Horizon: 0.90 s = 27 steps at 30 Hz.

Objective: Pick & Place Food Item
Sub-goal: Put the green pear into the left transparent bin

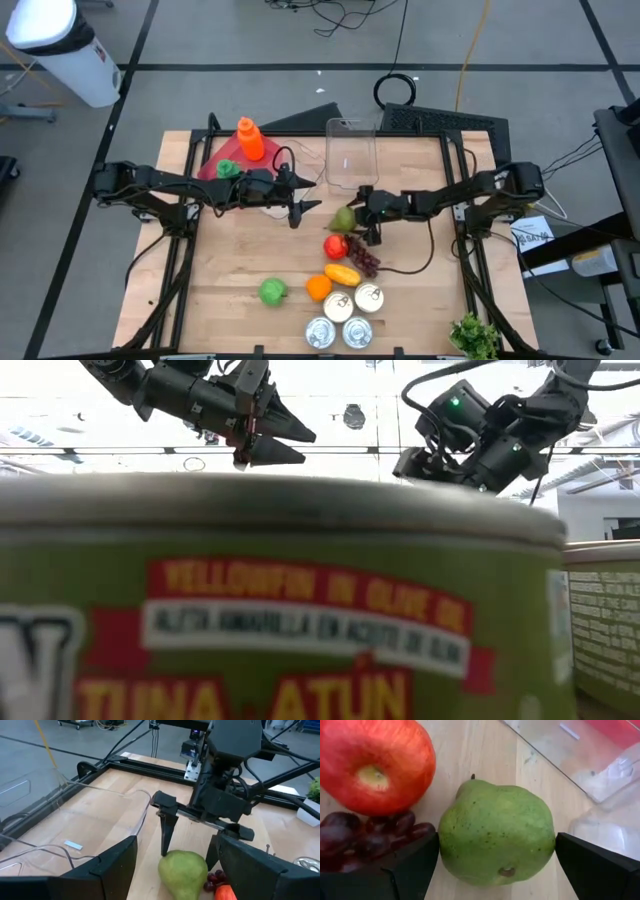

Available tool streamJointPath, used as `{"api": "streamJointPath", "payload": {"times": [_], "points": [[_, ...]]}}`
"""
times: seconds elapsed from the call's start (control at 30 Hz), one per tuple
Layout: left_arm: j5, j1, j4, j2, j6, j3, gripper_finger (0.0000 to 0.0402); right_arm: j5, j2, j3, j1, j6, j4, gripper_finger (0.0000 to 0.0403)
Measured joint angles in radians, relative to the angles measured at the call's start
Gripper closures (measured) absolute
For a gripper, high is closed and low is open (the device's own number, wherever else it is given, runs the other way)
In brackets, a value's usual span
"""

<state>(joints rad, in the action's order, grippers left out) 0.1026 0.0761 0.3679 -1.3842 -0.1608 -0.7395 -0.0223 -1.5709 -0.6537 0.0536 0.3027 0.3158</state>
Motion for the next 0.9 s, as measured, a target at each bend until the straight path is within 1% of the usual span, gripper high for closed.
{"api": "streamJointPath", "payload": {"times": [0.13, 0.2, 0.27, 0.33, 0.4, 0.43, 0.63, 0.67, 0.73, 0.9], "points": [[0.000, 0.000, -0.001, 0.000, 0.000, 0.000, 0.0120, 0.007, -0.014, -0.001, 0.000, -0.006, 0.026, 0.0028], [-0.001, 0.000, -0.003, 0.000, 0.000, 0.000, 0.0123, 0.024, -0.015, -0.001, 0.000, -0.041, 0.038, 0.0032], [0.000, 0.000, -0.007, 0.000, 0.000, 0.000, 0.0126, 0.025, -0.015, 0.000, 0.000, -0.096, 0.042, 0.0046], [0.000, 0.000, -0.007, 0.000, 0.000, 0.000, 0.0127, 0.026, -0.015, 0.000, 0.000, -0.141, 0.044, 0.0068], [0.000, 0.000, -0.007, 0.000, 0.000, 0.000, 0.0128, 0.026, -0.015, 0.000, 0.000, -0.158, 0.044, 0.0093], [0.000, 0.000, -0.007, 0.000, 0.000, 0.000, 0.0128, 0.027, -0.015, 0.000, -0.002, -0.158, 0.044, 0.0099], [0.000, 0.000, -0.006, 0.000, 0.001, 0.000, 0.0128, 0.021, 0.003, 0.003, -0.021, -0.160, 0.066, 0.0100], [0.000, 0.000, -0.006, 0.000, 0.003, 0.000, 0.0128, 0.007, 0.018, 0.003, -0.026, -0.160, 0.072, 0.0100], [0.000, 0.000, -0.006, 0.000, 0.015, 0.000, 0.0128, -0.057, 0.066, 0.003, -0.043, -0.164, 0.080, 0.0100], [0.000, -0.016, 0.024, 0.000, 0.061, 0.000, 0.0128, -0.185, 0.225, 0.013, -0.087, -0.191, 0.063, 0.0100]]}}
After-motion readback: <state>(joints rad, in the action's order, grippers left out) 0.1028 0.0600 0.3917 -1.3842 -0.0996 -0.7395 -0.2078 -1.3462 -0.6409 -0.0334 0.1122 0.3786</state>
